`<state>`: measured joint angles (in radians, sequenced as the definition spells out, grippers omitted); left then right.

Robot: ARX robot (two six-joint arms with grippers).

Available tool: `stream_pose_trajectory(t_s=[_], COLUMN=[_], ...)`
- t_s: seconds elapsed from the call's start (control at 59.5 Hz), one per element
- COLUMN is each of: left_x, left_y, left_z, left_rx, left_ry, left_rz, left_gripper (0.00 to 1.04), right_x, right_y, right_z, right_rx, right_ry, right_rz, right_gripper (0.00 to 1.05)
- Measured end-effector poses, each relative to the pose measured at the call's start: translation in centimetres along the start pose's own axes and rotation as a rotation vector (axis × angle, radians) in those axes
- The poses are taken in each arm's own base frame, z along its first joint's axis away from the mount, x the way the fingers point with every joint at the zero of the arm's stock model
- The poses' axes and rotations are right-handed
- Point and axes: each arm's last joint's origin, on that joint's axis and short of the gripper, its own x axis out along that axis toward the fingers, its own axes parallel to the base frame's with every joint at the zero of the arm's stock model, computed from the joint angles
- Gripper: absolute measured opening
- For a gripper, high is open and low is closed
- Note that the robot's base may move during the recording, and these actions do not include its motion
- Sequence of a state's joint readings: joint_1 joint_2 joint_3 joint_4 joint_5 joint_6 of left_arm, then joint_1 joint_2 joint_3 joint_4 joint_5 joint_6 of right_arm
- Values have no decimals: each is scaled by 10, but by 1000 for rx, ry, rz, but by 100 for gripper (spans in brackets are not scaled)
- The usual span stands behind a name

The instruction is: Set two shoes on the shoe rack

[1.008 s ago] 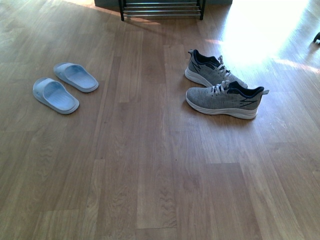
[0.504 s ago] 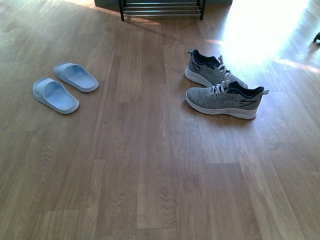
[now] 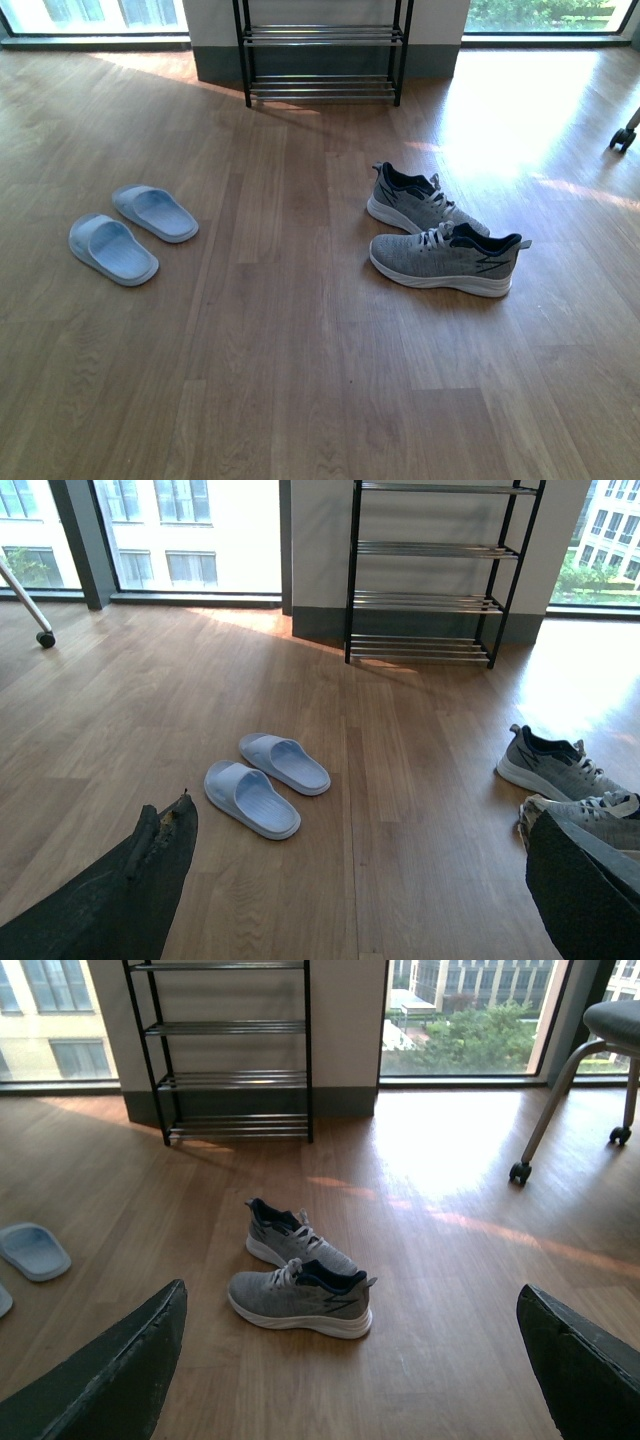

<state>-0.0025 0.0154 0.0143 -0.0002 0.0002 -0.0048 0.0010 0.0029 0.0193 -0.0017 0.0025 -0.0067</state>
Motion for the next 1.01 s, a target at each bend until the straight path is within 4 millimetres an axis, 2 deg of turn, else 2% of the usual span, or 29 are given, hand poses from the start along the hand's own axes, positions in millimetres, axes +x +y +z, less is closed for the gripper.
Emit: stream_pose_trajectory(t_s=[1.008], left_x=[0], left_y=[0], left_z=[0], left_rx=[0], left_ry=[0], left_rz=[0], left_gripper=[95], right_x=[0], right_y=[0], right_z=[0], right_rx=[0], right_ry=[0], right_rz=[0], right_gripper=[96])
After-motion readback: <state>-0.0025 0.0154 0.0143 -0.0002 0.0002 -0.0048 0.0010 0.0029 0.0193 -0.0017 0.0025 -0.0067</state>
